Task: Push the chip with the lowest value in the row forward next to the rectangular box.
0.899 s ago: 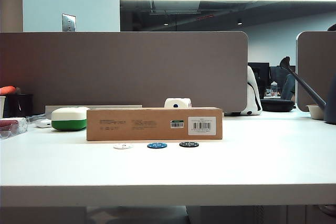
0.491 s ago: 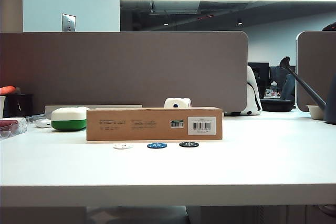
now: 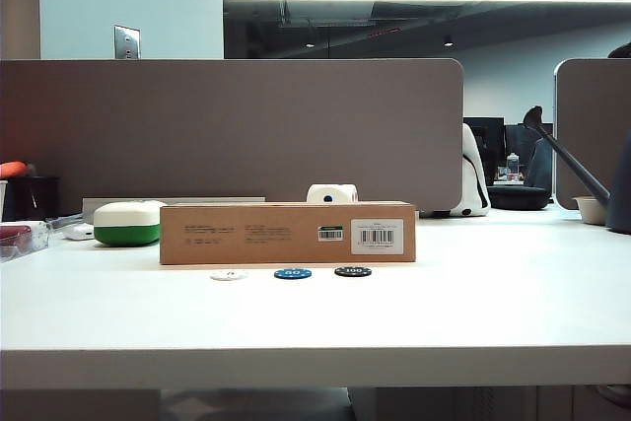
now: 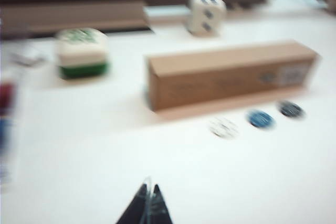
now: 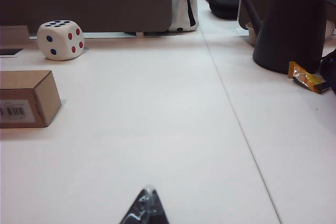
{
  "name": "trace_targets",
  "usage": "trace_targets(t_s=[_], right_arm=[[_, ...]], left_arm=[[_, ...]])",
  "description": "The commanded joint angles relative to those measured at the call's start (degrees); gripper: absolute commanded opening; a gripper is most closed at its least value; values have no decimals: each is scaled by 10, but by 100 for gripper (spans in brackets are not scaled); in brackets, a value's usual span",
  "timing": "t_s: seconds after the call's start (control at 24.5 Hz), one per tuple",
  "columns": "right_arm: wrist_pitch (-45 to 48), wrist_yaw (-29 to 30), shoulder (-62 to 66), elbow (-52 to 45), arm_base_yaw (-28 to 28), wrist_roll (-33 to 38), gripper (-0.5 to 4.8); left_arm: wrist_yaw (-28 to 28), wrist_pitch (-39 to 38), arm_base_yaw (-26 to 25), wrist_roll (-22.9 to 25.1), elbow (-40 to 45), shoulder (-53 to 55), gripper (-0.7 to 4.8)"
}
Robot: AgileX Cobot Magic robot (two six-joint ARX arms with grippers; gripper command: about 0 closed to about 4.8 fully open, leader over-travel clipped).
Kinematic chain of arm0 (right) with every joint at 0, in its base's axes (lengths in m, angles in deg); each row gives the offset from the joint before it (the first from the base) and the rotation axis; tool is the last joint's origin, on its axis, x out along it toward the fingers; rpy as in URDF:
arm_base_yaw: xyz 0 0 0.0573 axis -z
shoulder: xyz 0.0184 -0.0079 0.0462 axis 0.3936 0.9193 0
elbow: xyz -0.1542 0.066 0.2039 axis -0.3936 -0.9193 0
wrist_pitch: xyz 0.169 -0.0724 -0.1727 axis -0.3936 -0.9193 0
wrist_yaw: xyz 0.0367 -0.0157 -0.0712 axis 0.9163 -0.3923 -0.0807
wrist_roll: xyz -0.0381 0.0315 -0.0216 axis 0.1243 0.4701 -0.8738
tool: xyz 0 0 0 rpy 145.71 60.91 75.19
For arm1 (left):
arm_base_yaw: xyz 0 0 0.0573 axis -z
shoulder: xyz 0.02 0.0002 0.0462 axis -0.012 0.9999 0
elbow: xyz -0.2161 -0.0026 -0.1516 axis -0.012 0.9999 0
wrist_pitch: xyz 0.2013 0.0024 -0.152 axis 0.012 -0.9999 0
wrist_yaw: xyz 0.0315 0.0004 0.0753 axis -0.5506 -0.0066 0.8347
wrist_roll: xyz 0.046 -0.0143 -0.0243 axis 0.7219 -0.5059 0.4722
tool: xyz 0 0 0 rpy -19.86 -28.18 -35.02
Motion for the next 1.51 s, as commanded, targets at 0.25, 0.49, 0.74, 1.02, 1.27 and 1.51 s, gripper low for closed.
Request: trace_targets(t_s=[0.25,0.49,0.74,1.02,1.27,1.51], right_arm=[[8,27,0,-3,0,190,-9],[10,112,0,-3,0,278,-9],[25,151,0,-2,0,278,-9],[25,153,0,-2,-2,306,-9],[26,153,0,0,-9,318,-9],[51,172,0,2,-14,319,-9]], left_arm=[[-3,9,53,0,-147,263,-5],[-2,11,58,0,-213,417,-5],[-2,10,61,0,-214,464,-5],[-2,44,99,0,-221,464,-5],[-13,69,148,0,-221,464,-5],[-13,64,148,0,-220,464,-5]])
